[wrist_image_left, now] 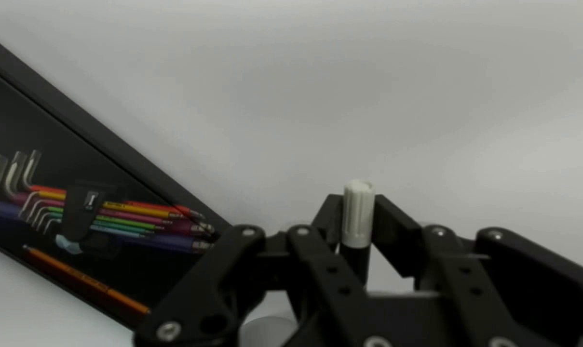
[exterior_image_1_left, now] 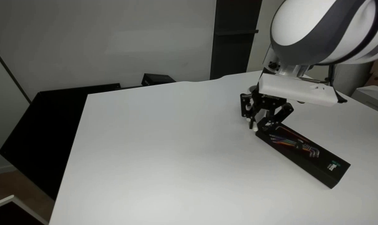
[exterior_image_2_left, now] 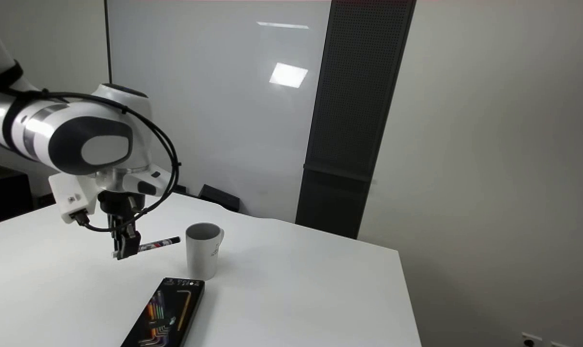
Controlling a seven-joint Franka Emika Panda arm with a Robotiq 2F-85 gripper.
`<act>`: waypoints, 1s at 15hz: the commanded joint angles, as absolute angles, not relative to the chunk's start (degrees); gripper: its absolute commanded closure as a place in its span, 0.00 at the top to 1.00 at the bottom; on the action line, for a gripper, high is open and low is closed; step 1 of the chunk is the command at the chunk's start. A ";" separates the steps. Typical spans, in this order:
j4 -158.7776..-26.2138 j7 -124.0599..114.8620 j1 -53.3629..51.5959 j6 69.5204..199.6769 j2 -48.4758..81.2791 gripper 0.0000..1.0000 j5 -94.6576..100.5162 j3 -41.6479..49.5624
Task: Put the marker in the mug
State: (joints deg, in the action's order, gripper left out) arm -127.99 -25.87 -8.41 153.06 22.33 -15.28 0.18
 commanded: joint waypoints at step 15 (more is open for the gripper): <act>-100.77 -23.40 3.26 113.51 29.53 0.08 -33.40 -1.25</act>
State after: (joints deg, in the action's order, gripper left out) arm -106.97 -21.40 1.92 118.80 26.85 -30.89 -1.22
